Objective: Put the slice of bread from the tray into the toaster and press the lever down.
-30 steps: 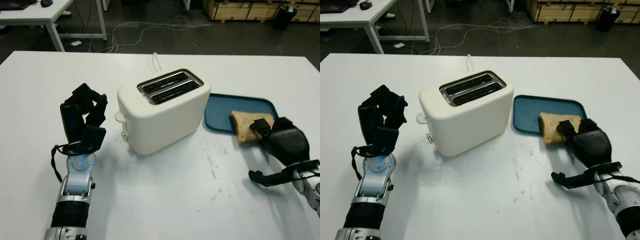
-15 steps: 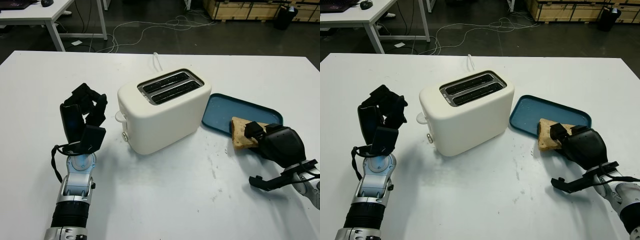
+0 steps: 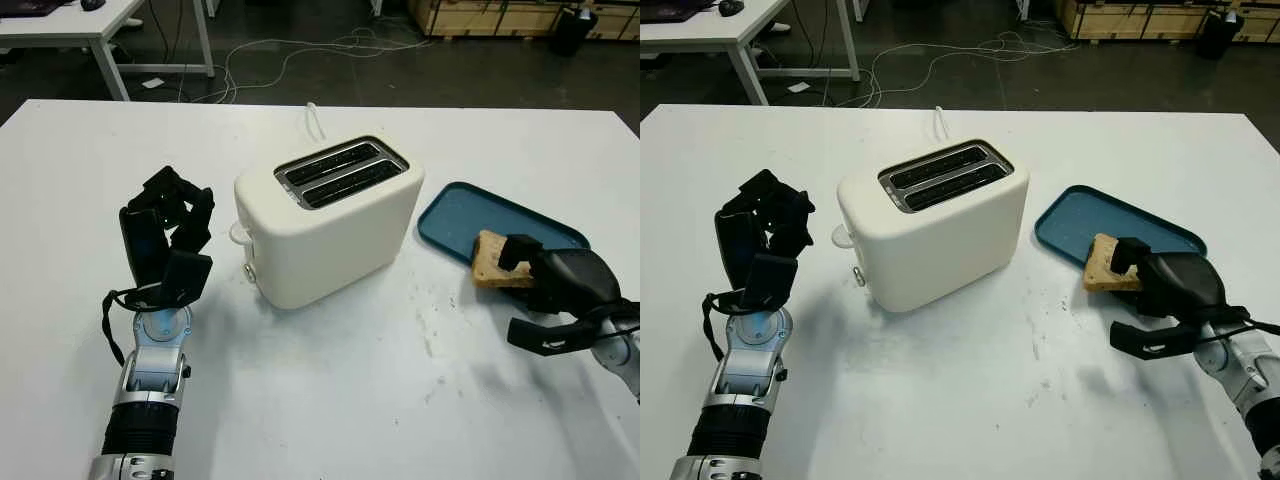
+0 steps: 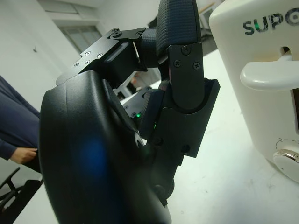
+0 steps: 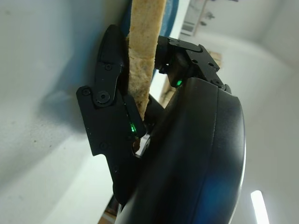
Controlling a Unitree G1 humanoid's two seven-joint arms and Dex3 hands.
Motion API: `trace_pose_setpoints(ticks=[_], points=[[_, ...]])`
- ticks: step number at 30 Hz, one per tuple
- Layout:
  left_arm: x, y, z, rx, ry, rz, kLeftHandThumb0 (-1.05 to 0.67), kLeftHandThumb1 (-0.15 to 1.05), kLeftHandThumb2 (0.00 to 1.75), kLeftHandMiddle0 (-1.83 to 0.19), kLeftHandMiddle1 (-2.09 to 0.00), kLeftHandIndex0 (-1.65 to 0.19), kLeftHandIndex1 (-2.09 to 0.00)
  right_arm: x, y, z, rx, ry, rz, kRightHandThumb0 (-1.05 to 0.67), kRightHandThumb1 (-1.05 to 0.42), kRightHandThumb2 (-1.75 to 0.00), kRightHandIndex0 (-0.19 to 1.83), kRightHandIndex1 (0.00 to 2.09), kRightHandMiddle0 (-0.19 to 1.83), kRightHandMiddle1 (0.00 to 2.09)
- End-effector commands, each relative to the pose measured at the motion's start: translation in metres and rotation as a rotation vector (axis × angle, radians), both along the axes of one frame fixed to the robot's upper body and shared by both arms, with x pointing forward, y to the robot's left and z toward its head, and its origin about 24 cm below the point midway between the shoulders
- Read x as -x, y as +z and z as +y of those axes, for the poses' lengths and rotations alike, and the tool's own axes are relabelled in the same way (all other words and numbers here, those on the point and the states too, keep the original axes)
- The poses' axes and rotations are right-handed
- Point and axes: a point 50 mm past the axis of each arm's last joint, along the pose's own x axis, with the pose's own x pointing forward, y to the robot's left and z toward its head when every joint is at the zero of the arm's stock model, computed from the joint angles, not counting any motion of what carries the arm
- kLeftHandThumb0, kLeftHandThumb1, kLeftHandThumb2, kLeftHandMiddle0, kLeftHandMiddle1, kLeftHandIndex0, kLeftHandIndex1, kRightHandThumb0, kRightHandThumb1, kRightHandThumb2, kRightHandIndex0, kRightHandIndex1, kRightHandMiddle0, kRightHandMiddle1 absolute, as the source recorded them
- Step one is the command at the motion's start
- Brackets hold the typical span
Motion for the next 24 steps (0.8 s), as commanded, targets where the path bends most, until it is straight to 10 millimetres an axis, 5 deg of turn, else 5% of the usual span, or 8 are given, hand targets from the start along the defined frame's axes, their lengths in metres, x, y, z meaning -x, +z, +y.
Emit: trace_pose_setpoints(ticks=[1,18,24], points=[[0.000,0.001,0.001,-0.001,0.002,-0.015,-0.83,0.92,0.37,-1.21,-1.57,-0.92,-1.54,-0.007,0.008,0.001,-0.062,-0.023,0.000,-0.54,-0.92,-0.62,1.17,1.75,0.57,1.75],[-0.001,0.003,-0.001,-0.002,-0.004,-0.015,-0.84,0.92,0.37,-1.22,-1.57,-0.92,-1.55,-0.029,0.042,-0.005,-0.104,-0.050,-0.093,-0.52,-0.92,-0.63,1.13,1.75,0.52,1.75],[-0.001,0.003,-0.002,0.002,-0.006,-0.016,-0.84,0.92,0.36,-1.22,-1.56,-0.92,-1.54,-0.041,0.083,-0.007,-0.074,-0.030,-0.334,-0.45,-0.92,-0.59,0.87,1.75,0.36,1.74]])
